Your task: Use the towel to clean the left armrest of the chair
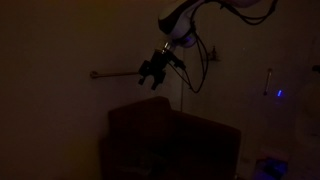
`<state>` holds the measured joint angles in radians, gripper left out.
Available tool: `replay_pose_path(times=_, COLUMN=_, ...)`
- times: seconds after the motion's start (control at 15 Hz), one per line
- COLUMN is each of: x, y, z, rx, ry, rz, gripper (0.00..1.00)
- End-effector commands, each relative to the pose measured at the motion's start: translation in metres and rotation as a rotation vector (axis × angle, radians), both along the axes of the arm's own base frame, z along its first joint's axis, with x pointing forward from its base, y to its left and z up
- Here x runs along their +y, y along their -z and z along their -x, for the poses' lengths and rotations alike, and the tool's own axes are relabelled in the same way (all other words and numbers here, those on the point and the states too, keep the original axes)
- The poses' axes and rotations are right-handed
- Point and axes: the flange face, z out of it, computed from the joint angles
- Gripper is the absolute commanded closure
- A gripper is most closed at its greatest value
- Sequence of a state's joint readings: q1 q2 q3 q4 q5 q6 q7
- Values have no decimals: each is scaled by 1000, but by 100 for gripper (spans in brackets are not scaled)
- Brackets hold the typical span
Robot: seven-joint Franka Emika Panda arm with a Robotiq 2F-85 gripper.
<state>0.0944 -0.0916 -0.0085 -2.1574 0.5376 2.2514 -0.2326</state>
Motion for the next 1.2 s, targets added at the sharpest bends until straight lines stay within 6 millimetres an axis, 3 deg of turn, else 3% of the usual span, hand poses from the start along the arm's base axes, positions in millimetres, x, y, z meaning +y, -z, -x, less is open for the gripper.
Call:
replay_pose_path(times=0.0, x=-2, y=-1, z=0, rx=1, ry=2, rz=0, gripper=0)
replay_pose_path(times=0.07, x=0, y=-1, z=-1, rx=-3, ry=1, rz=4, gripper=0)
replay_pose_path(times=0.2, x=21, y=20, z=0, rx=41, ry=-37, rz=29, gripper=0)
replay_pose_path(times=0.47, x=89, y=97, z=17, rx=193, ry=-181, rz=43, gripper=0)
replay_pose_path(times=0.67, x=126, y=152, z=24, rx=223, ry=-228, rz=135, gripper=0)
replay_pose_path(times=0.87, x=139, y=201, z=20, rx=196, ry=-250, rz=302, gripper=0)
replay_pose_path(times=1.13, x=129, y=244, z=9, rx=190, ry=-229, rz=444, gripper=0)
